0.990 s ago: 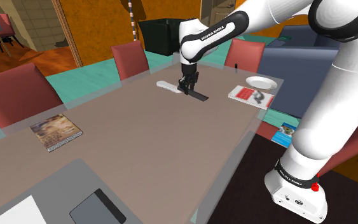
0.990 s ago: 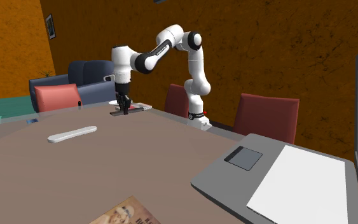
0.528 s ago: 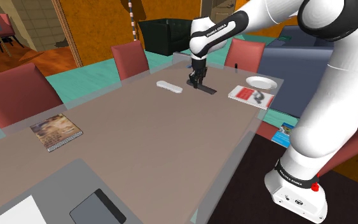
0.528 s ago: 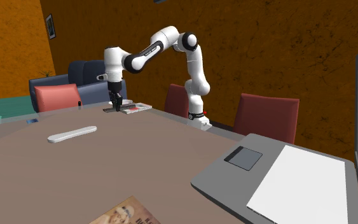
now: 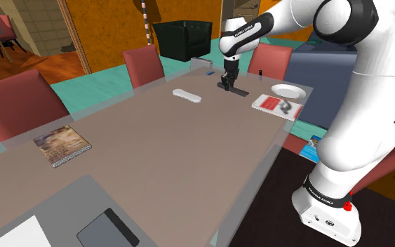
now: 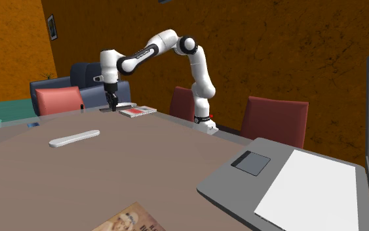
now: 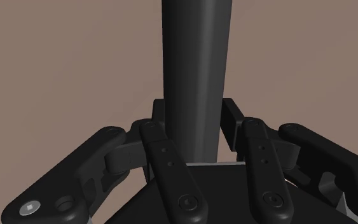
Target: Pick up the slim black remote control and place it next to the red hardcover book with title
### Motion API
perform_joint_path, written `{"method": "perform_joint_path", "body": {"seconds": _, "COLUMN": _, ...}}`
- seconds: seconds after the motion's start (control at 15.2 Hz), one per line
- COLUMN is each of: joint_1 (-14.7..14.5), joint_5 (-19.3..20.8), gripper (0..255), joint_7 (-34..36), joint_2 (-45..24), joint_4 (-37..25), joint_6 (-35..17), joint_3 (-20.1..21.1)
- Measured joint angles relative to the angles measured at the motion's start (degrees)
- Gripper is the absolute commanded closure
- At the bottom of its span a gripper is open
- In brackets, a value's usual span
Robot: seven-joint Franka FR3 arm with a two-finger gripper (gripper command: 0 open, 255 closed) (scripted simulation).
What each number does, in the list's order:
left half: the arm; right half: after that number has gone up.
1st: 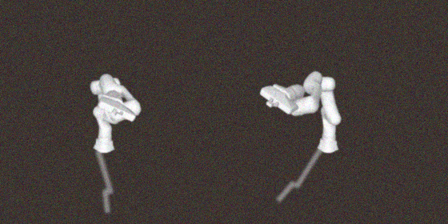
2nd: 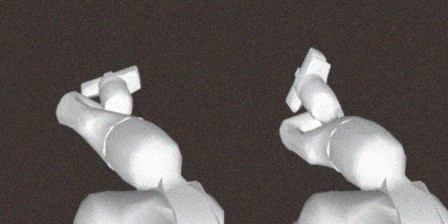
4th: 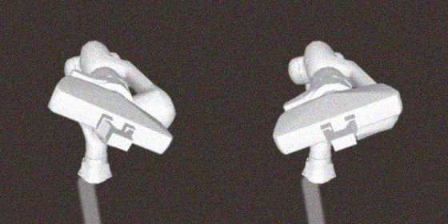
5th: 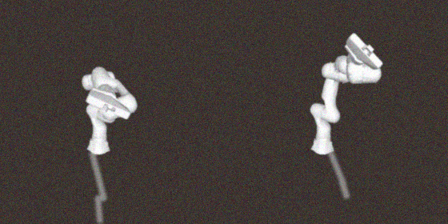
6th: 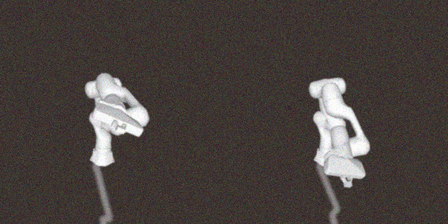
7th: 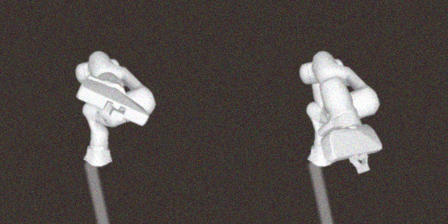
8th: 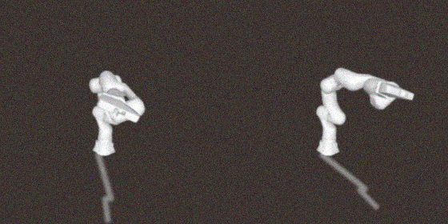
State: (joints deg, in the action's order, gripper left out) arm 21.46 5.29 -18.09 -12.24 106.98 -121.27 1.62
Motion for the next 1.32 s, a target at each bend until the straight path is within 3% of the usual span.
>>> {"method": "perform_joint_path", "body": {"seconds": 0.73, "joint_1": 8.1, "joint_5": -2.2, "gripper": 255, "joint_7": -12.9, "joint_2": -12.4, "joint_4": -17.8, "joint_6": 4.6, "joint_3": -3.8}}
{"method": "perform_joint_path", "body": {"seconds": 1.32, "joint_1": 8.4, "joint_5": -2.2, "gripper": 255, "joint_7": -13.2, "joint_2": -15.9, "joint_4": -16.4, "joint_6": -0.3, "joint_3": -3.8}}
